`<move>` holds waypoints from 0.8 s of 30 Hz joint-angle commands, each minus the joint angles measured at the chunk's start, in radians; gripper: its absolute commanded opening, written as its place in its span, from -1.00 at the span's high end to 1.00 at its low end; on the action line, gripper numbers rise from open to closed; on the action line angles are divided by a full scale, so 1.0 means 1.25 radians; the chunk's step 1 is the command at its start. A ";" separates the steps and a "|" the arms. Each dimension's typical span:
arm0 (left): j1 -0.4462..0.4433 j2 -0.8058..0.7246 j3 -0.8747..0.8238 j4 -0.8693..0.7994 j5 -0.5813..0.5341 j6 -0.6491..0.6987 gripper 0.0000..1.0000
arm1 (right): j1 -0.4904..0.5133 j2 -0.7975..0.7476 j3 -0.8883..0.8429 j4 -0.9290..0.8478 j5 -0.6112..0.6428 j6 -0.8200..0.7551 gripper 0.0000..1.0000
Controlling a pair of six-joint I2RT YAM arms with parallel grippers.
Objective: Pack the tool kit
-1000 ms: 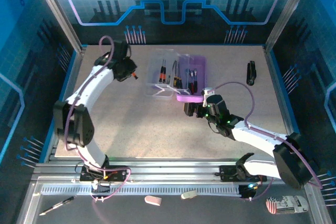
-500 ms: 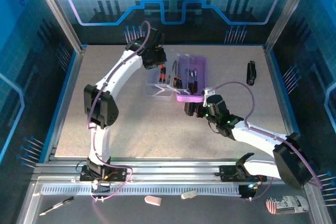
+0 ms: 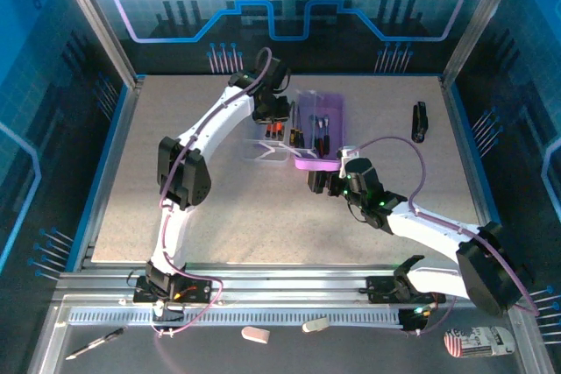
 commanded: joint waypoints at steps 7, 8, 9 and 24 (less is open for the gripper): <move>-0.006 0.031 0.046 -0.048 0.024 0.024 0.59 | 0.007 -0.015 -0.004 -0.001 0.021 -0.011 -0.99; -0.006 0.031 0.048 -0.049 0.024 0.024 0.57 | 0.006 -0.015 -0.005 -0.001 0.021 -0.011 -0.99; -0.006 0.031 0.050 -0.051 0.027 0.025 0.56 | 0.007 -0.014 -0.004 -0.001 0.019 -0.011 -0.99; -0.002 -0.105 0.028 -0.017 -0.026 0.086 0.31 | 0.006 -0.030 -0.004 -0.015 0.026 -0.018 -0.99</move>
